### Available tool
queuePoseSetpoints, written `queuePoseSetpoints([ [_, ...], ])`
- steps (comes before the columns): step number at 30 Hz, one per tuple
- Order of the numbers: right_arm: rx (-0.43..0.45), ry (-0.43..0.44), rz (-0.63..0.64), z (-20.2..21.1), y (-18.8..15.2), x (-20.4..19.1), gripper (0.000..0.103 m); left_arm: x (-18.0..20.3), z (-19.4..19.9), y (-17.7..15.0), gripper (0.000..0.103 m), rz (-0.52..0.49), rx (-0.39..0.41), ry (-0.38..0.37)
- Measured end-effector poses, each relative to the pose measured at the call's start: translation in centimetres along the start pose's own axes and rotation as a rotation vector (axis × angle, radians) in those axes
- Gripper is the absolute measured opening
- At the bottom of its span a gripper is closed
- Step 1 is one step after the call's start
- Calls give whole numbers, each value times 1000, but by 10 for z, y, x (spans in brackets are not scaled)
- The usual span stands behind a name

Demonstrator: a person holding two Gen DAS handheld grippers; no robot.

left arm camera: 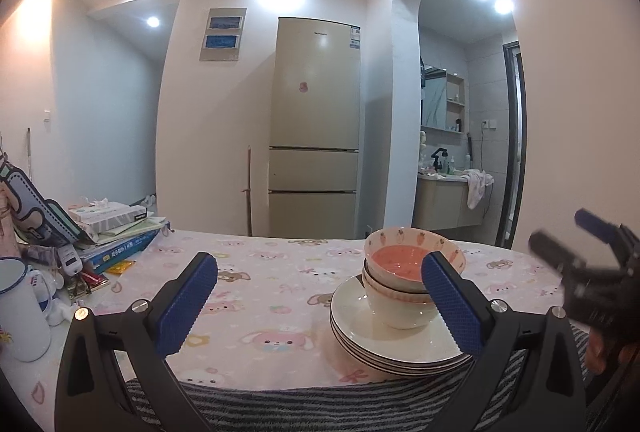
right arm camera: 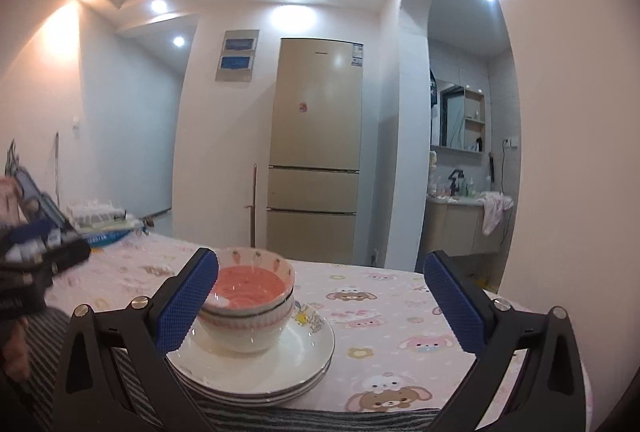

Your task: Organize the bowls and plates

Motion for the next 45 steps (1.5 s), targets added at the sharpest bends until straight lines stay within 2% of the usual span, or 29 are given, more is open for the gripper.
queuePoseSetpoints([
  [3, -37, 3, 28, -5, -8, -5, 103, -1, 3, -1, 103, -10, 4, 8],
  [9, -21, 7, -12, 0, -9, 5, 103, -3, 0, -1, 103, -8, -18, 9],
  [13, -33, 9, -1, -2, -11, 2, 103, -3, -7, -3, 103, -4, -64, 1],
  [20, -25, 6, 22, -1, -11, -2, 103, 0, -5, -4, 103, -10, -57, 5],
  [24, -25, 8, 0, -1, -11, 2, 103, -1, -7, -5, 103, -5, -77, 9],
  [45, -28, 10, -45, 0, -10, 14, 103, 4, -6, -5, 103, -27, -78, 23],
])
Point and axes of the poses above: each gripper's, at about its wrist camera, not at the fingertips, and z roughly against the way its jaws point, x to its right, y to its top, the point moved 4 cm from there along -z, roughly the way its jaws point, and after that the axes turned 5 degrees about -y, right-handed, at the moved point
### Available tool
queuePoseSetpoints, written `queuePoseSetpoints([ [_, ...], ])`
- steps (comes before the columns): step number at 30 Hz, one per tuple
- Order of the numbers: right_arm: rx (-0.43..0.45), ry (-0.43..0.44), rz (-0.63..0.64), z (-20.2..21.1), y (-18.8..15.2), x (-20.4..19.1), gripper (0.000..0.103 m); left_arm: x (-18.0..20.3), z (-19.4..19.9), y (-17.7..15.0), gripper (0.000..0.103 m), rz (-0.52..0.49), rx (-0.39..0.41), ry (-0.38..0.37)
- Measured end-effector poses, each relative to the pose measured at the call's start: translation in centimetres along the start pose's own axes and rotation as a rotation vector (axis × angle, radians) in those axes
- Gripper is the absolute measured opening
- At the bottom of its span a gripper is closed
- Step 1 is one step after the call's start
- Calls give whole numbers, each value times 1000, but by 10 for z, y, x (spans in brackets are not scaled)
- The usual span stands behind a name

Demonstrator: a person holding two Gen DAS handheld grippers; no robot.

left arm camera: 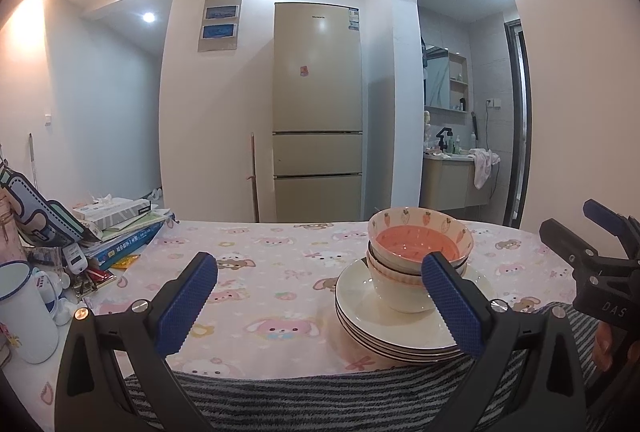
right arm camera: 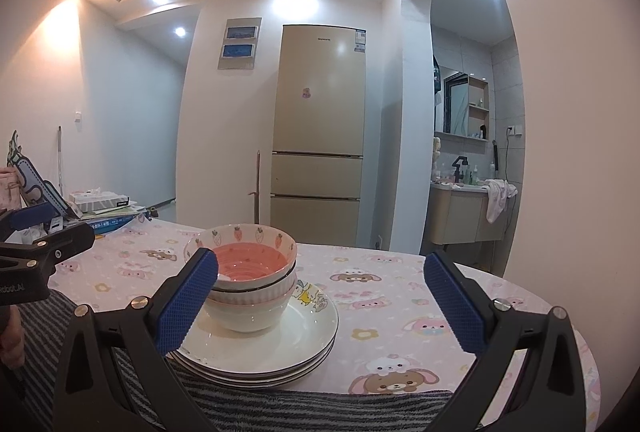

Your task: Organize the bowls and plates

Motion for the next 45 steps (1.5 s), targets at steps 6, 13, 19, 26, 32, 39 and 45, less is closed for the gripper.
queuePoseSetpoints([
  [6, 2, 0, 2, 0, 0, 0, 103, -3, 4, 0, 103, 6, 10, 8],
  [13, 1, 0, 1, 0, 0, 0, 103, -4, 4, 1, 103, 7, 6, 8],
  [19, 0, 0, -1, 0, 0, 0, 103, -5, 4, 1, 103, 8, 7, 8],
  [26, 1, 1, 1, 0, 0, 0, 103, -5, 4, 1, 103, 7, 6, 8],
  [32, 1, 1, 0, 0, 0, 1, 103, -5, 4, 1, 103, 6, 5, 9],
  [39, 2, 0, 1, 0, 0, 1, 103, -7, 3, 2, 103, 4, 0, 13],
  [45, 1, 0, -2, 0, 0, 1, 103, -8, 3, 2, 103, 5, 2, 12],
])
Point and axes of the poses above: each gripper's, at about its wrist camera, not at the fingertips, and z roughly against the way its jaws point, x to its right, y to its top, the point moved 4 cm from there along -z, roughly the way its jaws point, and after that the axes turned 5 degrees about -y, right-handed, at the moved point
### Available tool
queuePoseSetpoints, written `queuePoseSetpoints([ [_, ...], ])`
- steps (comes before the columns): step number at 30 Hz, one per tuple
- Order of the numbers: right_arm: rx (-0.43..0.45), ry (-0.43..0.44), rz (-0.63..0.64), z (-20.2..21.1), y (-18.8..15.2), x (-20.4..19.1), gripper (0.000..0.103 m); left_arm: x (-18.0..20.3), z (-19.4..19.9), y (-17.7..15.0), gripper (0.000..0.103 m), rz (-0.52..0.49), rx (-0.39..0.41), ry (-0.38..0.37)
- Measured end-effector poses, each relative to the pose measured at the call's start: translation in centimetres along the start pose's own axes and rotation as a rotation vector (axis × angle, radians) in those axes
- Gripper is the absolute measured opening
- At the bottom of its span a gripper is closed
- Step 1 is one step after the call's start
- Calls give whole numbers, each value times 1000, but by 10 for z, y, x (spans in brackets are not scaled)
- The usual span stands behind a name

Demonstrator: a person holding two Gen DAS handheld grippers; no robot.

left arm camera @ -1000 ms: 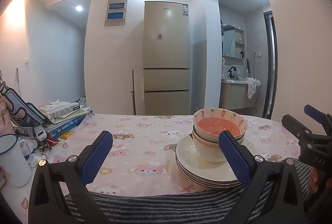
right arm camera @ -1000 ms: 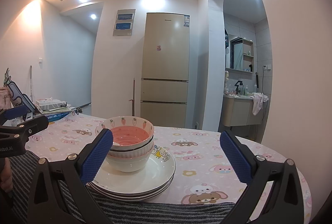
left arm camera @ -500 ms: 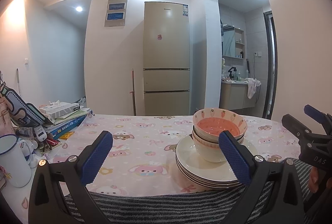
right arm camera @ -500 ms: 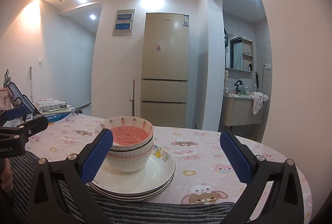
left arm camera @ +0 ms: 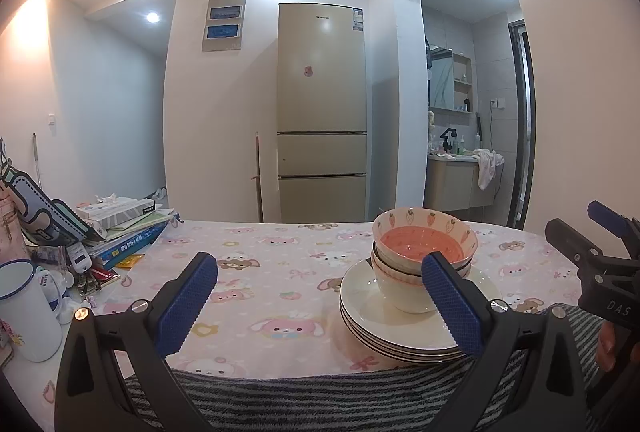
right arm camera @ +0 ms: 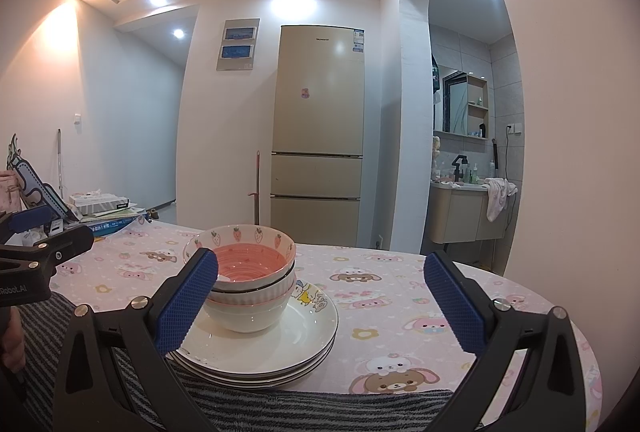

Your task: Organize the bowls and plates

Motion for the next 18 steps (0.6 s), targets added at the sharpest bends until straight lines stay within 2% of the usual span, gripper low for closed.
queuePoseSetpoints([
  [18, 2, -4, -3, 1, 0, -1, 103, 0, 1, 0, 103, -2, 1, 1],
])
Point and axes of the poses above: each gripper's, at about its wrist camera, not at the fingertips, and z roughly against the way its jaws point, x to its right, y to its top, the point moved 4 cm from there along -z, roughly the way its jaws point, and after that the axes turned 5 degrees about -y, right-handed, at the moved point
